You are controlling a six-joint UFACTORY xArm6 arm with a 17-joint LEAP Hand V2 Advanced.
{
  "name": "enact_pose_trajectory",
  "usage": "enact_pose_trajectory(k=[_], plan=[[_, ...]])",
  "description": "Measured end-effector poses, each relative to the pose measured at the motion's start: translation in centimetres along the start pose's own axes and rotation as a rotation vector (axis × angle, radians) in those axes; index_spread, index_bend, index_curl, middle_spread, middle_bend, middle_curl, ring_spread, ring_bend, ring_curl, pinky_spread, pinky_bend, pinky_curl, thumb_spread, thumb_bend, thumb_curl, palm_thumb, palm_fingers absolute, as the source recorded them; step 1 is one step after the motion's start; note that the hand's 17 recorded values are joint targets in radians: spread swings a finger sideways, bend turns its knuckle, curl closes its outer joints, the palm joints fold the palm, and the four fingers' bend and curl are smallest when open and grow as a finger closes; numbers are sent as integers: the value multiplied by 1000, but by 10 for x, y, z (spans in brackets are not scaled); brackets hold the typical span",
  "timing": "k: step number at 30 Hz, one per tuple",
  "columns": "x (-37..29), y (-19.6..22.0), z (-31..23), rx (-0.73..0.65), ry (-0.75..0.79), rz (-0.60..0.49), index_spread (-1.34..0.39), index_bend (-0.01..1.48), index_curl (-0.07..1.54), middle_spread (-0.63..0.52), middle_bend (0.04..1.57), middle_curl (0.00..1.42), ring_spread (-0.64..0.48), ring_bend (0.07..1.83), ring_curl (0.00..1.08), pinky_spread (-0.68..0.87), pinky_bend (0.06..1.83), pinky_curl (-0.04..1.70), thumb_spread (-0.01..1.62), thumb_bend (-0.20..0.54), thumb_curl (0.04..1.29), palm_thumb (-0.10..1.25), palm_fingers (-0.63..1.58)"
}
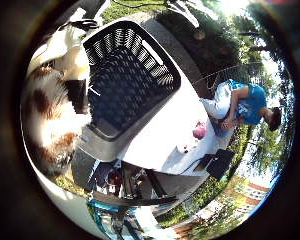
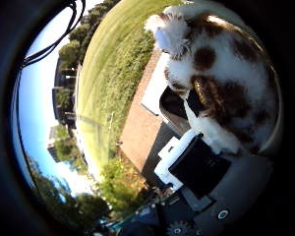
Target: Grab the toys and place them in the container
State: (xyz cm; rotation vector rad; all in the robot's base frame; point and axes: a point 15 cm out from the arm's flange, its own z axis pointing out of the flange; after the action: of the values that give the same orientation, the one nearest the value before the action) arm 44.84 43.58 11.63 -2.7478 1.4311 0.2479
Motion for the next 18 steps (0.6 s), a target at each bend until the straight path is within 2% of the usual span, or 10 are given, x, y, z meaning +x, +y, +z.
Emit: enact_pose_trajectory(k=[2,3,5,10,14,18], plan=[[5,-8,10,20,5,-37,-610,659,841,-114,767,803,123,1202,663,301,1317,770,1123,-40,647,778,-61],[12,-8,13,17,7,-51,-590,629,820,-101,721,774,141,1164,638,316,1293,751,1122,-41,640,771,-100],[22,-9,15,16,6,-69,-554,510,726,-41,513,656,202,956,529,367,1255,686,1117,-37,614,756,-210],[20,-4,9,1,8,-167,-528,286,565,50,228,497,273,715,397,445,1156,597,1093,-29,568,768,-163],[22,-3,-32,30,7,-197,-525,188,487,87,146,429,293,622,351,487,1091,549,1077,-31,542,772,-91],[44,1,-59,39,5,-172,-516,173,436,107,137,379,313,579,330,511,1046,509,1065,-31,525,775,-58]])
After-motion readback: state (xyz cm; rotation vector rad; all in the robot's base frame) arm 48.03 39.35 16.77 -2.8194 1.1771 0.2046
